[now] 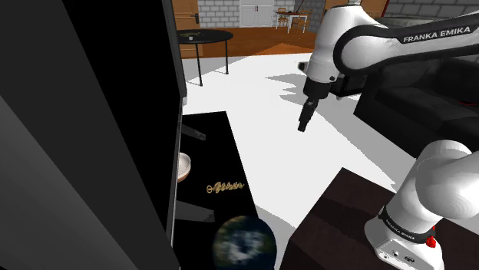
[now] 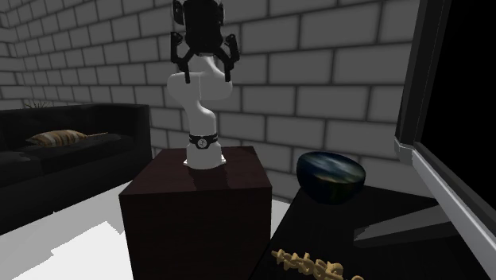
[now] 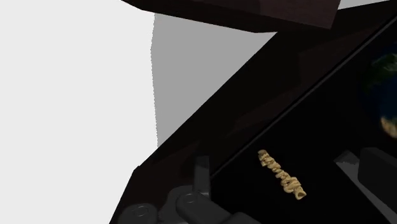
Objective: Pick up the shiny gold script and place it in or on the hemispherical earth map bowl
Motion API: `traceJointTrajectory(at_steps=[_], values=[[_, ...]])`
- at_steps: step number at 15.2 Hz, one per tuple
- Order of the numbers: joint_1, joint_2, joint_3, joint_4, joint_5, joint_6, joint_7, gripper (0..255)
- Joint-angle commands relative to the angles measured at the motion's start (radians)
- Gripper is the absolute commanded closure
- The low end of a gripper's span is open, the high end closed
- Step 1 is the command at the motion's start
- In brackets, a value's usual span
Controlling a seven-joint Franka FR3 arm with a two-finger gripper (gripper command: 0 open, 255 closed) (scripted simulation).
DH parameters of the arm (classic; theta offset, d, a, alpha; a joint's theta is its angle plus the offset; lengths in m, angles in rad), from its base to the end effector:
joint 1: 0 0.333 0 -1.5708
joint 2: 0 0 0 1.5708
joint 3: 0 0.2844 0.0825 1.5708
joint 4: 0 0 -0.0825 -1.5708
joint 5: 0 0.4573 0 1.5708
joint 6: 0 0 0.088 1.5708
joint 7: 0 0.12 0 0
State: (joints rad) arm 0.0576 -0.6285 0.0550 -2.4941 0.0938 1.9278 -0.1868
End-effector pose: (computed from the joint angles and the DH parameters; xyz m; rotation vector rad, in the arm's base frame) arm 0.4530 0.0577 0.4430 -3.0601 -0.3998 -0.0992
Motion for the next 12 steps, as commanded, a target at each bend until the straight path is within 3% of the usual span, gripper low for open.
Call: traceJointTrajectory(at_steps=[1,12], values=[[0.013,0.066,0.015,0.001,0.003,0.066,-0.009,0],[0.059,0.476,0.087,0.095,-0.031,0.370,-0.049,0]])
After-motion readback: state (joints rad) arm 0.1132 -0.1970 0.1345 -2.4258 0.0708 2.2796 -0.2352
